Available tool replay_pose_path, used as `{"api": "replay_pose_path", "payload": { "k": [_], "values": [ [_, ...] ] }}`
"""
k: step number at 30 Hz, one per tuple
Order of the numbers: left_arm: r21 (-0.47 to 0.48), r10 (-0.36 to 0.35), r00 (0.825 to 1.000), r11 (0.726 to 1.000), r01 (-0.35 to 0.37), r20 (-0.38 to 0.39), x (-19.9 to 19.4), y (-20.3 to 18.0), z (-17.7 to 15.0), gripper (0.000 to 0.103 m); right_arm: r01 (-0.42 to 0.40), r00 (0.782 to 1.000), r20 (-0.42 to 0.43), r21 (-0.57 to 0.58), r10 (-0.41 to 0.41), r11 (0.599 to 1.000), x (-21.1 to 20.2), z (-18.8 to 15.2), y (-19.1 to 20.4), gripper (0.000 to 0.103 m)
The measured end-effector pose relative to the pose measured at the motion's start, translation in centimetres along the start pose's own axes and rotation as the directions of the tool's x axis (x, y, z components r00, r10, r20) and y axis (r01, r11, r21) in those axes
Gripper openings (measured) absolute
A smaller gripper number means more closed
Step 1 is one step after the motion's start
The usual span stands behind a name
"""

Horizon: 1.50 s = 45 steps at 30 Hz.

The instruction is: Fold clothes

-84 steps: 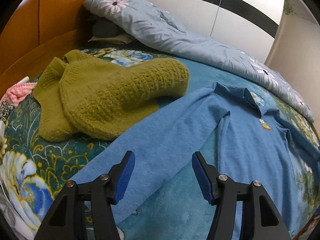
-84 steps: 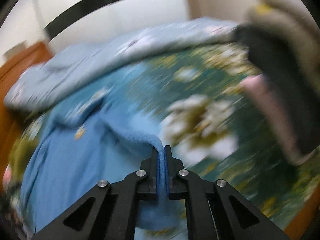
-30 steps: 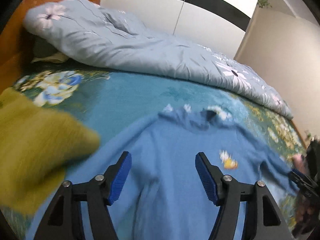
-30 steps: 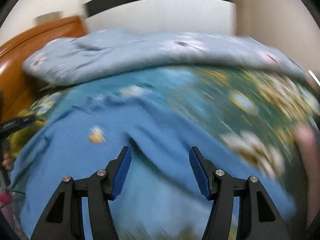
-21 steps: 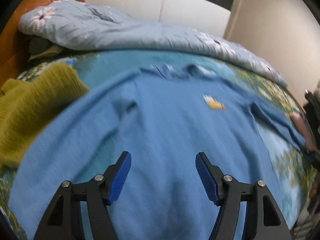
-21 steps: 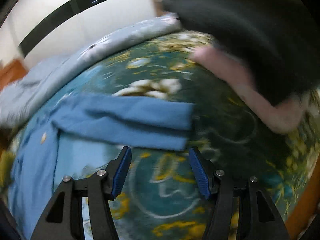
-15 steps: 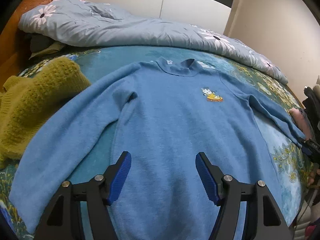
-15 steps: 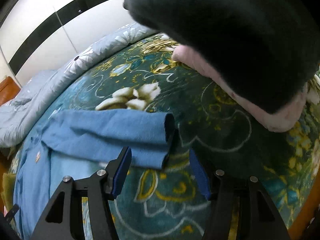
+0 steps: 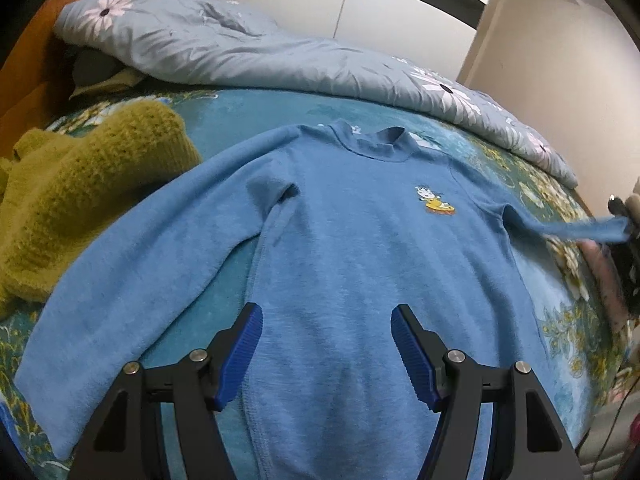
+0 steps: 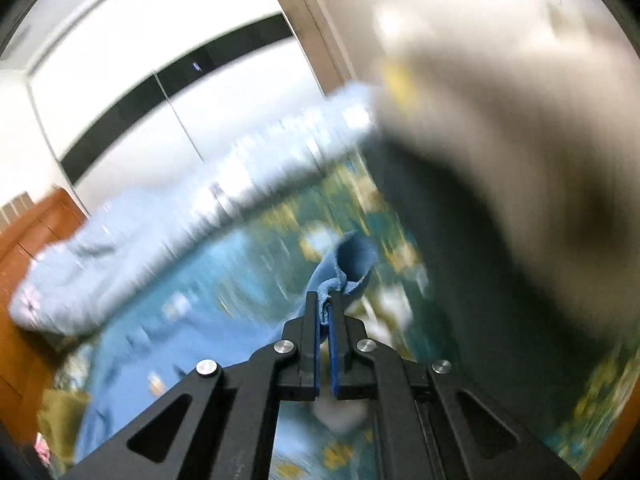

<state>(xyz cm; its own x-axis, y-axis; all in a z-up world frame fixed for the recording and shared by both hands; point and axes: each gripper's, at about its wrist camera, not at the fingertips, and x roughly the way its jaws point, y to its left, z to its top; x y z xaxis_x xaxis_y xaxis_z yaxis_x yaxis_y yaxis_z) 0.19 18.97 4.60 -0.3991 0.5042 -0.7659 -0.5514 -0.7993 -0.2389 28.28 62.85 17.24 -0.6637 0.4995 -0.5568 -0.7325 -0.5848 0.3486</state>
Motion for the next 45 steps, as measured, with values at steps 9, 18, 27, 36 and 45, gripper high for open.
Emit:
{"api": "replay_pose_path", "payload": {
  "k": [9,18,27,36,45],
  "values": [
    [-0.065,-0.034,0.999,0.997,0.036,0.033,-0.6,2.1,0.9,0.071,-0.112,0.994,-0.029,-0.253,0.108,0.961,2.6,3.0,14.6,0.003],
    [-0.144,-0.001,0.996,0.99,0.014,0.088,-3.3,6.7,1.7,0.071,-0.36,0.925,-0.276,-0.425,0.26,0.831,11.7,-6.3,33.0,0.003],
    [-0.221,0.033,0.996,0.975,-0.015,0.079,-3.8,10.7,1.1,0.071,-0.525,0.781,-0.565,-0.36,0.268,0.771,17.5,-19.7,40.0,0.003],
    [-0.218,0.011,0.998,0.976,0.003,0.065,-3.1,10.3,1.7,0.071,-0.611,0.71,-0.613,-0.293,0.346,0.735,15.7,-19.5,38.2,0.01],
    [-0.113,0.002,0.997,0.994,0.007,0.072,-1.2,7.1,7.3,0.071,-0.506,0.822,-0.481,-0.367,0.306,0.781,13.5,-14.1,30.1,0.034]
  ]
}}
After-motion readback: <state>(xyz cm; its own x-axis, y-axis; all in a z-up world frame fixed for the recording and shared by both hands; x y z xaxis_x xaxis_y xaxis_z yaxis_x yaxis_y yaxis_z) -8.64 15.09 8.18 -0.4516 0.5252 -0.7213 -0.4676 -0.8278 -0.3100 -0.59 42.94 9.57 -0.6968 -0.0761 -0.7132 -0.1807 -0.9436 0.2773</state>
